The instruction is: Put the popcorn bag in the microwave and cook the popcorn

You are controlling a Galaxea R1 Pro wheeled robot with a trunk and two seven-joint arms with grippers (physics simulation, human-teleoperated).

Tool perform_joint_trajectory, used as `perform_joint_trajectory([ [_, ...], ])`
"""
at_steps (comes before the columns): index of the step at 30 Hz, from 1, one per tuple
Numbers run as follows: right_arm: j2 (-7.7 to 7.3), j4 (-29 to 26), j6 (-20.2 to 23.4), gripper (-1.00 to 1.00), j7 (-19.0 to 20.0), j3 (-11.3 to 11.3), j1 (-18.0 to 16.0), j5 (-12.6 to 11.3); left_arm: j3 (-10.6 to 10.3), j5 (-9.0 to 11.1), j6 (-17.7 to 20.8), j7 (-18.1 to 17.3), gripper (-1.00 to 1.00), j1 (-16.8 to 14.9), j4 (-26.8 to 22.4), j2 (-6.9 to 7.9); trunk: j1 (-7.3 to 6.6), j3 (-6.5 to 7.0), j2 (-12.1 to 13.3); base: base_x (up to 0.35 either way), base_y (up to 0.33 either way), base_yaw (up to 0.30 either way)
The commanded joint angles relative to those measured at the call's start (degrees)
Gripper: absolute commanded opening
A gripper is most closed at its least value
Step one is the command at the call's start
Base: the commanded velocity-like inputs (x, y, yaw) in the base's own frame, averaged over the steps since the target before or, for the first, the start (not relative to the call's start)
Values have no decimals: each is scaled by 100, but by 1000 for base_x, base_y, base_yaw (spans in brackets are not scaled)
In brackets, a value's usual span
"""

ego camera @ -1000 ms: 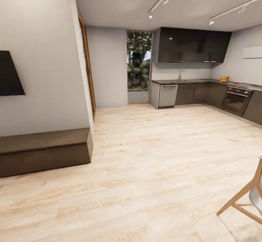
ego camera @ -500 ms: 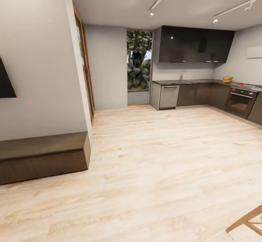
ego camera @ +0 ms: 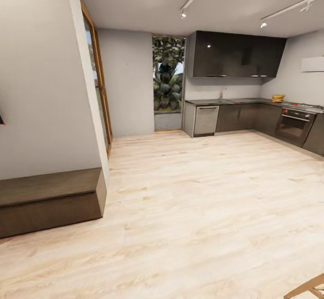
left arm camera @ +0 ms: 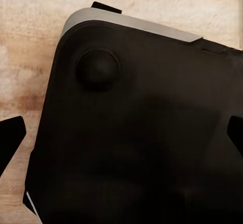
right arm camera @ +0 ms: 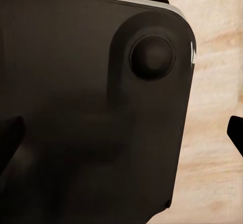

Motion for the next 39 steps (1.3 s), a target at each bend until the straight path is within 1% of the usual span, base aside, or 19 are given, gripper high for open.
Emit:
perform_joint_trajectory([
  [1,0,0,-13,100,-3,21,-1,21,2,27,-17,2,100,-1,-2,-1,0,-3,-2,14,0,-223],
  [17,1,0,-12,100,-3,21,-1,21,-9,31,-18,2,100,-1,-31,-1,0,32,-2,1,0,-234],
  [22,-10,0,43,100,1,28,-1,40,-64,2,-9,-5,100,-1,-23,6,0,34,-2,40,0,-56],
  [27,-25,0,49,100,22,38,-1,75,-59,-7,10,-7,100,-1,-14,16,0,34,-2,277,0,-3],
  [31,3,0,58,100,1,72,-1,75,-68,-7,9,1,100,-1,-7,8,0,34,-2,321,0,0],
  [39,1,0,31,100,-6,70,-1,75,-68,-7,9,2,100,-1,-5,8,0,34,-2,321,0,0],
])
